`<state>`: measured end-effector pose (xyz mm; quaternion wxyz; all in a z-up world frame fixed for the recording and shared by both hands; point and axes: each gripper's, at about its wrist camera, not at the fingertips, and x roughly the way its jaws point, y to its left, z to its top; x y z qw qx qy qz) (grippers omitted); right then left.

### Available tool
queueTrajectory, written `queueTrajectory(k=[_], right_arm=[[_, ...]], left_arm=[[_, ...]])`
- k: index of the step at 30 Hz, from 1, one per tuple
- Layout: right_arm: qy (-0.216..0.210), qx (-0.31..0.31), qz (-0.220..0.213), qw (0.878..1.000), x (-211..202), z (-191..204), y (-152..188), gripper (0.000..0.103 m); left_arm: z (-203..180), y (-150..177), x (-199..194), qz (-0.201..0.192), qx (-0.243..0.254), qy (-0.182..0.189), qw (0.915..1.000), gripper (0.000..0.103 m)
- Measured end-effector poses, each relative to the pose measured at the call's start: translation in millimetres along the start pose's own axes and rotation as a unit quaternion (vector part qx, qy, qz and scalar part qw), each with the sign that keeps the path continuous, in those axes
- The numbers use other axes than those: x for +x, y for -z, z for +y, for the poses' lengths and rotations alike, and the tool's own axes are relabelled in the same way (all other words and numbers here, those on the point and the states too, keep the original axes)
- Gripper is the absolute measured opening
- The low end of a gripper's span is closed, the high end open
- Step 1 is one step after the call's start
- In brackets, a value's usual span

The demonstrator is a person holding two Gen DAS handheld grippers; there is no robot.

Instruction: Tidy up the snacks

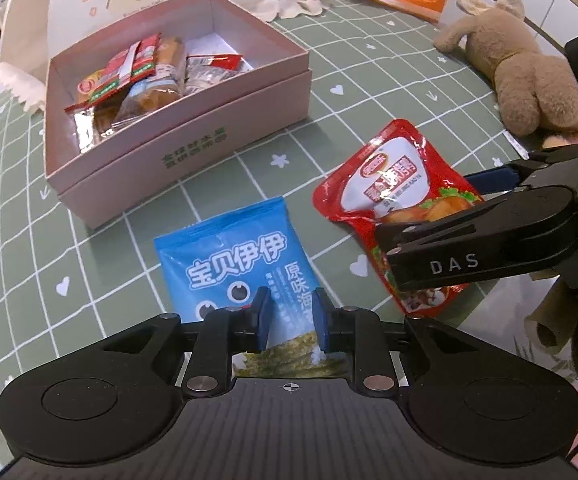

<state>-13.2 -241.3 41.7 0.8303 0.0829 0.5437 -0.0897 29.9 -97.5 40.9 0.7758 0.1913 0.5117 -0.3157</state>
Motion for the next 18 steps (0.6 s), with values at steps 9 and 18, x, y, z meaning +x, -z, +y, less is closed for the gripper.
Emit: queueTrajectory(k=[9,18], right_arm=[[0.0,-0.01,0.004,1.0,1.6,0.1,-0.9,0.097],[0.03,0.003,0.035,0.999,-3.6,8.9,4.0,0.097]], left_arm=[[-29.4,4.2,3.0,-0.001,0.072,0.009,0.9974,0.031],[-5.9,4.7,6.1,0.0,0.08,-0.082,0.9934,0.036]])
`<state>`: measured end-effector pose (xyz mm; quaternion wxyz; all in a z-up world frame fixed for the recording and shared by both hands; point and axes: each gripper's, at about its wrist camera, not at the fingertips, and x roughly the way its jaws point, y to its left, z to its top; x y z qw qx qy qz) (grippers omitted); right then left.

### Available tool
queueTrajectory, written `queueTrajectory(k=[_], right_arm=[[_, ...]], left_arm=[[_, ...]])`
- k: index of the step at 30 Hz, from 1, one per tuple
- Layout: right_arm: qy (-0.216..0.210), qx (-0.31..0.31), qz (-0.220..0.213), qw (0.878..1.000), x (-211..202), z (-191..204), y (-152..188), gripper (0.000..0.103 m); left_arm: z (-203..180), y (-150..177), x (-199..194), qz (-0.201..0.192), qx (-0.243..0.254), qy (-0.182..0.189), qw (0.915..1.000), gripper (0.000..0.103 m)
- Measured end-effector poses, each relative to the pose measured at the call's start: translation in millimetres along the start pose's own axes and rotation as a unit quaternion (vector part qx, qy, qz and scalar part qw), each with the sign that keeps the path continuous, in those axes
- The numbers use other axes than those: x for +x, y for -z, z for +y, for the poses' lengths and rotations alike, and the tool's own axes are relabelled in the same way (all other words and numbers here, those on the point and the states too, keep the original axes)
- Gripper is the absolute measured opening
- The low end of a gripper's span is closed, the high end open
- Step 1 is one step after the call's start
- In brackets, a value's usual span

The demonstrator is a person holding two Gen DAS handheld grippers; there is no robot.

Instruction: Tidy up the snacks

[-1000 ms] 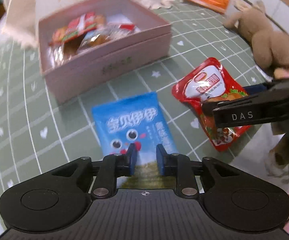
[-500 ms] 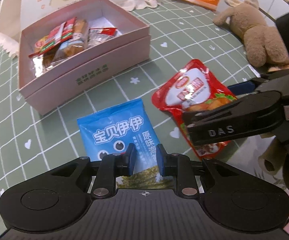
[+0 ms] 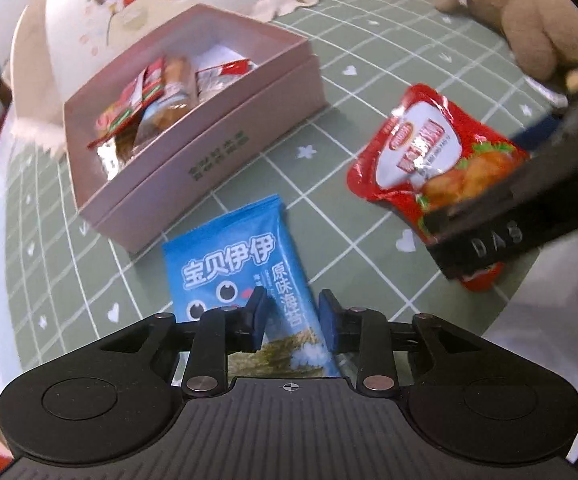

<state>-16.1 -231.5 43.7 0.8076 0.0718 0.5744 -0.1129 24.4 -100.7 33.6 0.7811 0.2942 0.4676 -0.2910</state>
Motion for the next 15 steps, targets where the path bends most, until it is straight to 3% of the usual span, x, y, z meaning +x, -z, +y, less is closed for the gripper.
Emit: queueTrajectory(k=[1,3,6,8,11,13,15], right_arm=[[0.001,0.003,0.001,1.0,-0.4,0.0,1.0,0.097],[0.001,0.011,0.004,1.0,-0.9,-1.3,1.5,0.097],[-0.002,0.018,0.005,1.0,-0.7,-3.2,2.0,0.097],[-0.007,0.025,0.005,1.0,0.2,-5.9,2.9,0.097],[-0.008,0.033,0.004,0.999,0.1,-8.1,4.6,0.098],[-0.007,0.033,-0.001,0.999,-0.2,-7.5,6.1,0.099],[-0.005,0.035,-0.005,0.999,-0.2,-7.0,7.5,0.099]], left_arm=[[1.9,-0.4,0.0,0.001,-0.008,0.008,0.9999,0.04],[2.1,-0.9,1.3,0.004,-0.016,0.024,0.9996,0.063],[0.9,-2.4,4.5,0.004,-0.031,0.055,0.998,0.089],[4.0,-1.5,4.6,0.0,-0.048,0.077,0.9958,0.093],[17.6,3.3,-3.0,-0.008,-0.083,0.084,0.9929,0.089],[28.5,10.1,-9.2,-0.019,-0.1,0.046,0.9938,0.087],[42.5,16.0,-4.2,-0.006,-0.118,0.015,0.9929,0.087]])
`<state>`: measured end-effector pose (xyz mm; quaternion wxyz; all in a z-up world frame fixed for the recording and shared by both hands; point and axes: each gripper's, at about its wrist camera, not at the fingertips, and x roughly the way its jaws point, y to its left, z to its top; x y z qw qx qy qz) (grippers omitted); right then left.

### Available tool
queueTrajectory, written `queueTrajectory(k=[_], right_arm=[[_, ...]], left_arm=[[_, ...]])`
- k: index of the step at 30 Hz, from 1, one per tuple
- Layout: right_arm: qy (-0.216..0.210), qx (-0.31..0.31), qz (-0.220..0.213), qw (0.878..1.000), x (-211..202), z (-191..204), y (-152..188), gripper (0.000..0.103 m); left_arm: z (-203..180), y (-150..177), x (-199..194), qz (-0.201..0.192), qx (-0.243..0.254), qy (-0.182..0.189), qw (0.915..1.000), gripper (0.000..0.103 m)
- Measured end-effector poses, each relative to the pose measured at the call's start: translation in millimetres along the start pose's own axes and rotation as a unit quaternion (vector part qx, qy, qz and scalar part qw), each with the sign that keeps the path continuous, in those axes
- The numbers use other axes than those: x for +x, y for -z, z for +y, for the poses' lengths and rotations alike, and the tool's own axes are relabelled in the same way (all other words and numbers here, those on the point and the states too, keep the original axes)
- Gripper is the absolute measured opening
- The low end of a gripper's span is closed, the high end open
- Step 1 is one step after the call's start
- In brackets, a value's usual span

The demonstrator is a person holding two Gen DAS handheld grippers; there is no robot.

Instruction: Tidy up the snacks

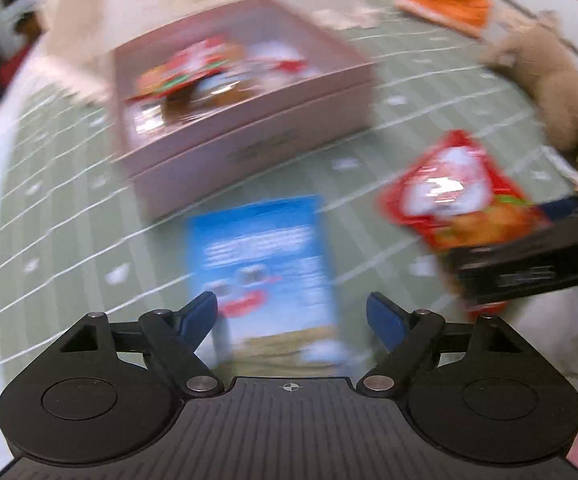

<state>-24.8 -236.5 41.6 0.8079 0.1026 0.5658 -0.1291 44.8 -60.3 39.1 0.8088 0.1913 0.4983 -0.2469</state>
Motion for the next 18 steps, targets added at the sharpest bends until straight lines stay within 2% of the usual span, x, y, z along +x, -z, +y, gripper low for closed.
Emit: queueTrajectory(k=[3,6,13,15,18], right_arm=[[0.0,0.001,-0.002,1.0,-0.3,0.0,0.7,0.1],[0.0,-0.001,-0.003,1.0,-0.6,0.0,0.9,0.1],[-0.001,-0.041,-0.021,0.999,-1.8,8.2,-5.7,0.099],[-0.006,-0.058,-0.033,0.998,-2.6,15.0,-9.3,0.097],[-0.013,-0.077,-0.05,0.996,-1.3,22.5,-15.0,0.097]], left_arm=[[16.6,2.6,14.3,0.022,-0.024,-0.018,0.9993,0.093],[30.8,3.1,19.6,0.023,-0.056,-0.004,0.9982,0.096],[40.2,-7.4,25.2,0.029,-0.052,0.001,0.9982,0.096],[40.2,-9.1,23.2,0.027,-0.043,0.01,0.9987,0.09],[39.8,-4.3,18.1,0.024,-0.038,0.051,0.9977,0.088]])
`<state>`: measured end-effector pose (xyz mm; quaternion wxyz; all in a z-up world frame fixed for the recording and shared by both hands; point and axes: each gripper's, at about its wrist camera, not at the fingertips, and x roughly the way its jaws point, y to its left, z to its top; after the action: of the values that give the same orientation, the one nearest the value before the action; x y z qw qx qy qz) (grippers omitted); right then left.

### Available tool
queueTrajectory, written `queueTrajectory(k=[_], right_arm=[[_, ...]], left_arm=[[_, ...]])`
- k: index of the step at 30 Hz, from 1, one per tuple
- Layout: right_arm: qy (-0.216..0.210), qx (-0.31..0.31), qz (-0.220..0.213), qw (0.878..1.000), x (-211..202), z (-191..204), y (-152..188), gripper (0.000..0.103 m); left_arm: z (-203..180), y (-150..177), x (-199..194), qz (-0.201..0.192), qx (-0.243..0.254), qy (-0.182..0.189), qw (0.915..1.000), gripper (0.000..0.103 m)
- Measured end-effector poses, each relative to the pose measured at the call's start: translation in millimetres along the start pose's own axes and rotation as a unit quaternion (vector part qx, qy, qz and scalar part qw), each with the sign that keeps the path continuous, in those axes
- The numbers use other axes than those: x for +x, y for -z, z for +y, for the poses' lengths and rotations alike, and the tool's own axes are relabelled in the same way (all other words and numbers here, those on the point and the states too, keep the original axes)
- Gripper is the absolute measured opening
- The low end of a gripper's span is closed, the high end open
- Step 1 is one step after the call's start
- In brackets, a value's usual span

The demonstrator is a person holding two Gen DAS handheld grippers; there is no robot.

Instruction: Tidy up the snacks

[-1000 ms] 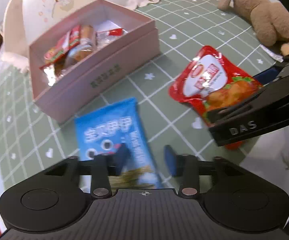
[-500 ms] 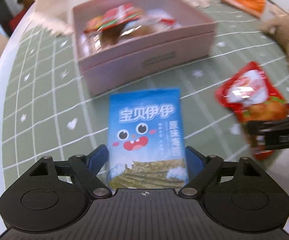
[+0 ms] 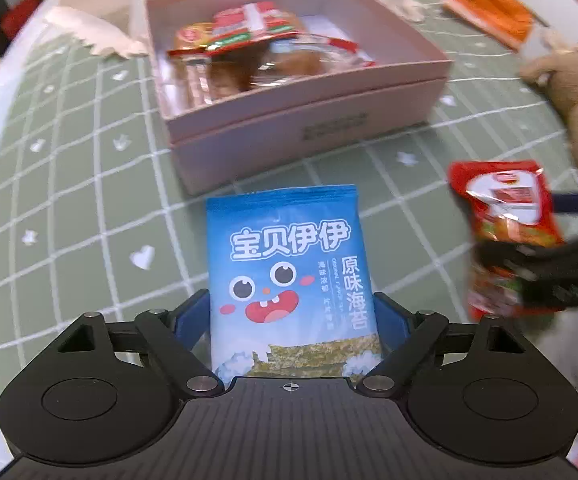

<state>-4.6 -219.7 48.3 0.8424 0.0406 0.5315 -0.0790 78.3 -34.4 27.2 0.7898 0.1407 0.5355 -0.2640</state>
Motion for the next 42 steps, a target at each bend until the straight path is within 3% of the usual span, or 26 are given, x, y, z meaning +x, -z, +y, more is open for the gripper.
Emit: queueTrajectory(k=[5,11,15,17,21,27,34,36,38,40,42], right_arm=[[-0.022,0.024,0.015,0.999,11.5,-0.5,-8.5,0.098],[0.024,0.111,0.02,0.993,18.7,8.1,-18.3,0.098],[0.041,0.122,0.033,0.991,19.1,12.9,-18.7,0.096],[0.035,0.112,0.034,0.993,16.1,13.8,-18.1,0.089],[0.027,0.075,0.035,0.996,2.4,22.0,-21.6,0.053],[0.045,0.058,0.044,0.996,-6.5,37.4,-30.1,0.043],[0.041,0.051,0.045,0.997,-19.1,65.3,-48.4,0.032],[0.033,0.05,0.039,0.997,-29.3,71.6,-55.1,0.022],[0.022,0.056,0.035,0.998,-38.7,74.7,-62.9,0.019],[0.015,0.056,0.021,0.998,-50.2,76.7,-74.0,0.017],[0.012,0.058,0.008,0.998,-63.0,78.2,-84.8,0.017]], left_arm=[[-3.2,14.9,-8.9,0.002,0.005,0.013,0.9999,0.086],[-10.4,21.1,-8.9,0.004,0.022,0.002,0.9997,0.086],[-7.6,18.2,-8.5,0.006,0.025,0.011,0.9996,0.086],[-6.3,17.4,-8.9,0.005,0.029,0.018,0.9994,0.086],[-2.0,13.0,-9.9,0.005,0.033,0.046,0.9984,0.085],[15.0,-6.8,-28.8,-0.017,0.05,0.079,0.9955,0.085],[50.0,-67.1,-64.9,-0.068,0.051,0.138,0.9868,0.083],[60.4,-88.0,-76.5,-0.082,0.049,0.158,0.9829,0.004],[65.2,-108.6,-81.2,-0.105,0.063,0.141,0.9825,0.015],[71.2,-131.3,-74.3,-0.115,0.072,0.116,0.9839,0.015],[81.5,-146.3,-63.6,-0.103,0.05,0.127,0.9853,0.015]])
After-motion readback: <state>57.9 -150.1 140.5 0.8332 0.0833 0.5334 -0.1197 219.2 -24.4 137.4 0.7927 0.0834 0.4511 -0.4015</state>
